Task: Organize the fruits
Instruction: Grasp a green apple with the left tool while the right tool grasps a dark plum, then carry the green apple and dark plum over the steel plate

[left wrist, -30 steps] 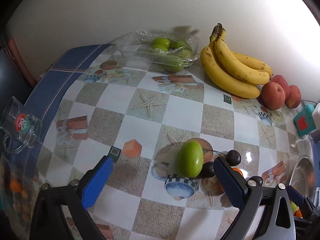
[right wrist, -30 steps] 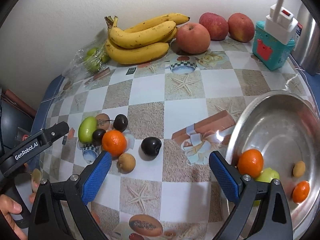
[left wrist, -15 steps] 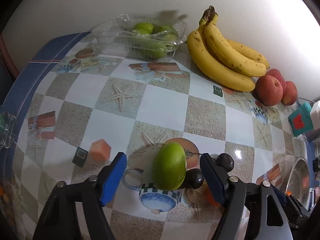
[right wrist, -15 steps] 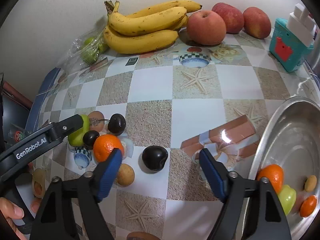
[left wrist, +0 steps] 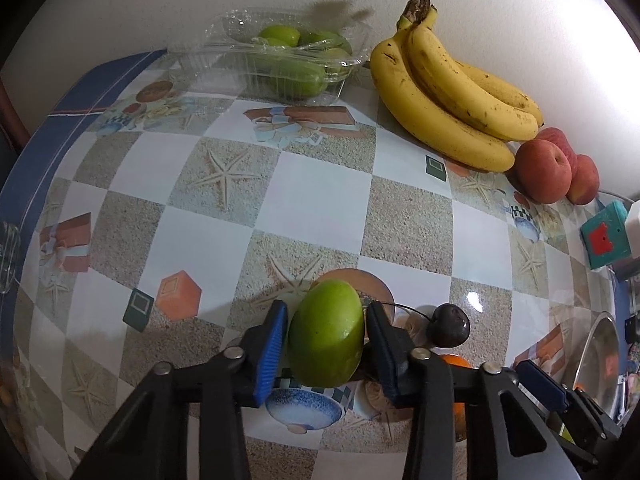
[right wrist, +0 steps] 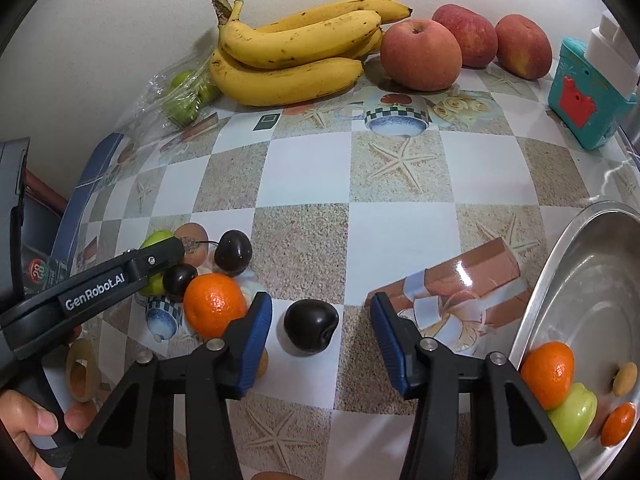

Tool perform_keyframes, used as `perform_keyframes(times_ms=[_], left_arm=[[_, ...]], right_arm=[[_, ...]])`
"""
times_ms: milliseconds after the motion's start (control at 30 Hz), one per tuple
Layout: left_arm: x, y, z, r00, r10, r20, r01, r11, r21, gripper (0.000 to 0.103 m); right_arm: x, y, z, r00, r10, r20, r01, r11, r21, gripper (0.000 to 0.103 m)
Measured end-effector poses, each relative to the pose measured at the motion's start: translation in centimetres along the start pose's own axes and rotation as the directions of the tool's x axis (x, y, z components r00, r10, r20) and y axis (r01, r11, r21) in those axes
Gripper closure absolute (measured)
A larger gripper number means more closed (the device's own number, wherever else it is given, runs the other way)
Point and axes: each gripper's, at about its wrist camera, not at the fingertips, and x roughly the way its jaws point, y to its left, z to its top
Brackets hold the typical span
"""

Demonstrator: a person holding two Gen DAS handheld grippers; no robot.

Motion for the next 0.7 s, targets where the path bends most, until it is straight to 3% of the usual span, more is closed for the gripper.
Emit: perform_keyframes(times_ms=[200, 533, 700], left_arm=[[-0.1, 0.3, 0.1, 1.000, -0.001, -0.003, 0.001, 1.000, -0.003, 0.063], [-0.7, 1.3, 0.0, 1.000, 0.025, -0.005, -0.026, 0.999, -0.032, 0.063], [-0.8, 1.6, 0.2, 1.000, 0.030, 0.000, -0.030, 0.998, -0.047, 0.063]], right_arm=[[0.0, -0.1, -0.1, 1.000, 0.003, -0.005, -0.003, 1.000, 0.006, 0.064], [0.0, -0.2, -0.2, 0.999, 0.038, -0.019, -0.038, 0.999, 0.030, 0.074], [-0.4, -0.3, -0.3, 0.998, 0.054, -0.017, -0.053, 0.998, 0.042, 0.075]])
